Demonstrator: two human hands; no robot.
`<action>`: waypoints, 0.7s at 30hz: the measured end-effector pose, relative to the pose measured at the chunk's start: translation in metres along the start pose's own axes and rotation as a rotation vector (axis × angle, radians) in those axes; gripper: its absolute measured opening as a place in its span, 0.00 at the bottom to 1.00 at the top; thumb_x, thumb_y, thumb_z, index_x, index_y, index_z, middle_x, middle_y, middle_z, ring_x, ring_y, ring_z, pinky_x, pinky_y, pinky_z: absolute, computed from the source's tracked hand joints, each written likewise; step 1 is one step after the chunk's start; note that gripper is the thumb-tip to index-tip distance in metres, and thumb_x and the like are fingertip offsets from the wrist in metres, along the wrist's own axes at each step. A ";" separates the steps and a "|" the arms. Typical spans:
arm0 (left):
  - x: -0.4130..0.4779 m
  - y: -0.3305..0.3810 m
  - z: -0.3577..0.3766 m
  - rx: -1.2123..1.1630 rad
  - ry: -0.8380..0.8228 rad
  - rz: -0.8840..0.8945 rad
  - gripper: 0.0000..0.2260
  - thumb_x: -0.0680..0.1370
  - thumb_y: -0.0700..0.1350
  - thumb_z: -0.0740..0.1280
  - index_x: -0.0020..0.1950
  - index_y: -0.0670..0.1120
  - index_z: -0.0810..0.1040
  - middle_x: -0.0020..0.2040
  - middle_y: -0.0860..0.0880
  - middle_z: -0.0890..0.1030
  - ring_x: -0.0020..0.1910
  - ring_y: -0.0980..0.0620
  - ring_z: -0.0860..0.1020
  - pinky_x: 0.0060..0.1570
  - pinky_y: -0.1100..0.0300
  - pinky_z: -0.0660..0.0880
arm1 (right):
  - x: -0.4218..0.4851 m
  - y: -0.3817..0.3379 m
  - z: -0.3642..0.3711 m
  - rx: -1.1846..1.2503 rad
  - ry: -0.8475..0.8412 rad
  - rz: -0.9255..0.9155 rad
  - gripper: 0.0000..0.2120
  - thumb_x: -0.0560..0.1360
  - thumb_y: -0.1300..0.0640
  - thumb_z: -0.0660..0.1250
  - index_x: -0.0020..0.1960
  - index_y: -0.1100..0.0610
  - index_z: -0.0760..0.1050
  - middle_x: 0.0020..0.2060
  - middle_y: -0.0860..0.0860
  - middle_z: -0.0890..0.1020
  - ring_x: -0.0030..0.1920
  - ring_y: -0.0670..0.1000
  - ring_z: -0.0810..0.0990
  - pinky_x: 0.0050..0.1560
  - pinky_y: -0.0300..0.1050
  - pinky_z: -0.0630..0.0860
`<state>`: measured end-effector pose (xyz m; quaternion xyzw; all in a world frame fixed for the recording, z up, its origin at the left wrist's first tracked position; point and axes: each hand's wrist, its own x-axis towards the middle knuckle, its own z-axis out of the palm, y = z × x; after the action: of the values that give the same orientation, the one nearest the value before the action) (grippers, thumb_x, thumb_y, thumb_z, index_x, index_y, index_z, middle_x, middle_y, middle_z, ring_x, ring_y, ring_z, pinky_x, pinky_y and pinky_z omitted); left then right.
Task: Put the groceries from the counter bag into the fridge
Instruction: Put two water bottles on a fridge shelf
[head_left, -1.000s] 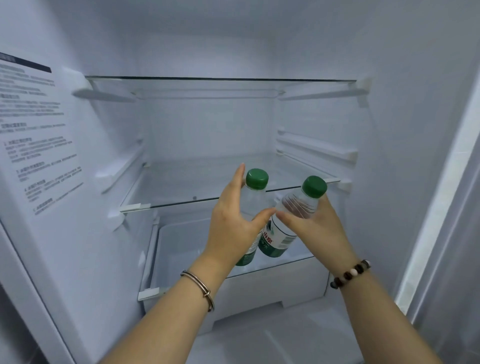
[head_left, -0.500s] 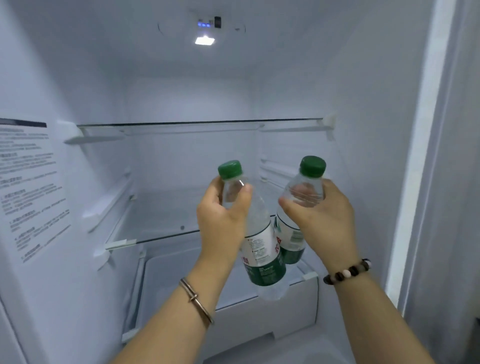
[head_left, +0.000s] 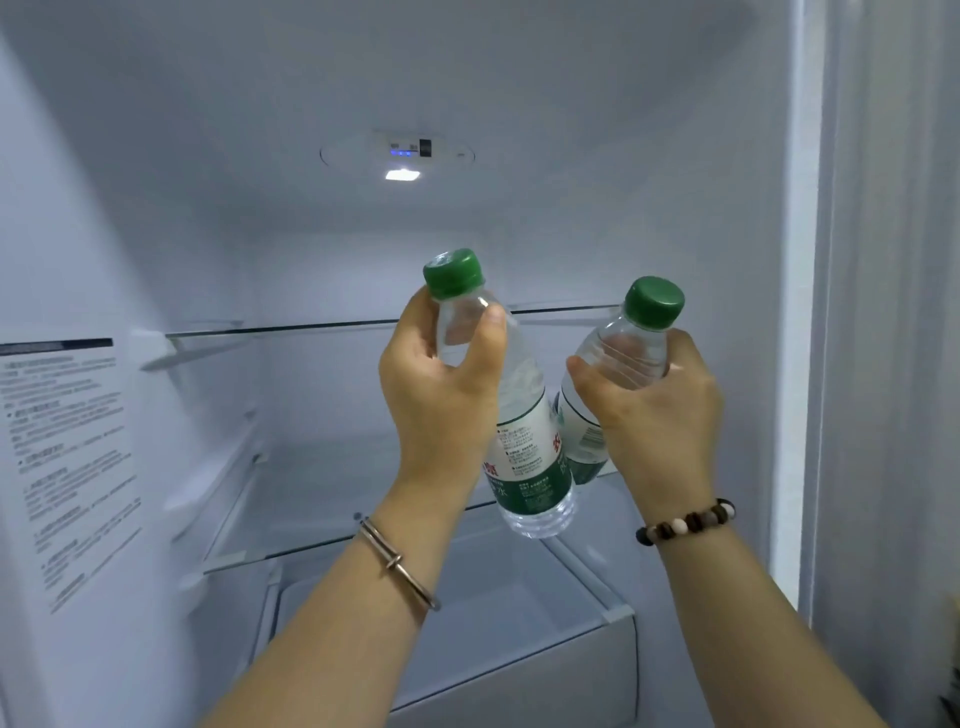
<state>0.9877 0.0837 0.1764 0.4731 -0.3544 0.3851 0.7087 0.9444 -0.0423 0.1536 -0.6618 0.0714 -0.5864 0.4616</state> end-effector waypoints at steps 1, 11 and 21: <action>0.001 -0.002 0.001 0.017 -0.005 0.025 0.09 0.71 0.50 0.67 0.47 0.47 0.79 0.40 0.55 0.81 0.41 0.56 0.79 0.44 0.62 0.76 | 0.002 0.001 0.004 -0.007 0.000 -0.003 0.22 0.64 0.49 0.76 0.53 0.54 0.74 0.43 0.46 0.80 0.43 0.46 0.79 0.41 0.38 0.75; 0.006 -0.039 -0.004 0.208 -0.198 0.137 0.14 0.73 0.47 0.69 0.57 0.46 0.75 0.49 0.53 0.79 0.50 0.58 0.77 0.53 0.64 0.75 | 0.005 0.020 0.035 0.012 -0.082 -0.003 0.22 0.65 0.47 0.76 0.54 0.52 0.73 0.45 0.45 0.80 0.46 0.47 0.80 0.47 0.45 0.77; -0.008 -0.082 -0.029 0.501 -0.547 0.243 0.18 0.74 0.48 0.69 0.61 0.42 0.74 0.56 0.48 0.77 0.56 0.53 0.74 0.59 0.60 0.72 | 0.017 0.028 0.035 0.114 -0.370 0.002 0.19 0.72 0.52 0.71 0.58 0.52 0.68 0.47 0.45 0.79 0.47 0.42 0.78 0.42 0.35 0.72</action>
<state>1.0603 0.0882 0.1287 0.6712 -0.4786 0.4006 0.3998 0.9915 -0.0505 0.1506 -0.7312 -0.0472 -0.4572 0.5041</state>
